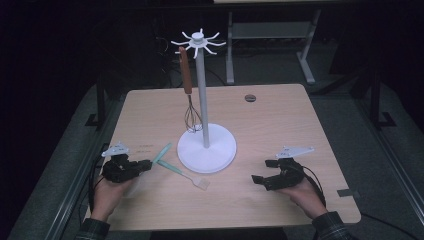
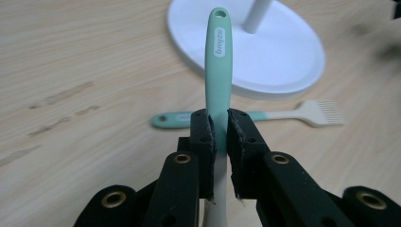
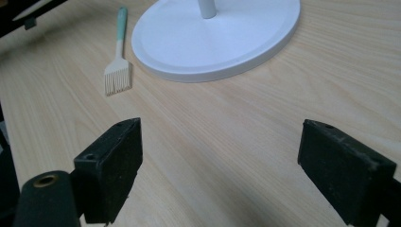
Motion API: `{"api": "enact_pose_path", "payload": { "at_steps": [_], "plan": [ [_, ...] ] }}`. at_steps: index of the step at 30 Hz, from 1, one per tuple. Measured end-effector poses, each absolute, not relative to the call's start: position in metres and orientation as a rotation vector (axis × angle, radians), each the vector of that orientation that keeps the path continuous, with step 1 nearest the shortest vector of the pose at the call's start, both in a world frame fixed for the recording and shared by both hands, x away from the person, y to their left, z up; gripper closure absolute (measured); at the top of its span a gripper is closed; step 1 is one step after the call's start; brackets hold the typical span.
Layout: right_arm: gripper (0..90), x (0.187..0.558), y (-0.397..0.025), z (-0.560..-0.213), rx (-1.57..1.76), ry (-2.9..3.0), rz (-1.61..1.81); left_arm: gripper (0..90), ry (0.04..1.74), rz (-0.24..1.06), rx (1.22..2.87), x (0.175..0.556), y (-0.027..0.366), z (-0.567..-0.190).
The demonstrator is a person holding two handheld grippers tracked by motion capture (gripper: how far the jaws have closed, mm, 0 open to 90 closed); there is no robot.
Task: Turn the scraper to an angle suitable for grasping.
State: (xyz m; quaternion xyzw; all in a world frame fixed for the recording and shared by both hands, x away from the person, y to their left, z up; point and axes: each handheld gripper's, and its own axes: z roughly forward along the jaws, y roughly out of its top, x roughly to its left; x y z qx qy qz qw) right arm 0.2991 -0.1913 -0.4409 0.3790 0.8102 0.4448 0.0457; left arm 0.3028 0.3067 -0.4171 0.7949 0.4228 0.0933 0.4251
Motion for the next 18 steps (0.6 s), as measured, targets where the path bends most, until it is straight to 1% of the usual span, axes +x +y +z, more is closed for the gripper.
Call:
{"api": "enact_pose_path", "payload": {
  "at_steps": [10,18],
  "plan": [
    [14.8,0.299,-0.183,-0.441,1.153,2.477,1.362,81.1,0.950,0.146,2.001,0.296,0.274,-0.416],
    [14.8,0.300,-0.177,-0.438,1.158,2.466,1.402,81.1,0.880,0.126,2.008,0.295,0.248,-0.412]
  ]
}}
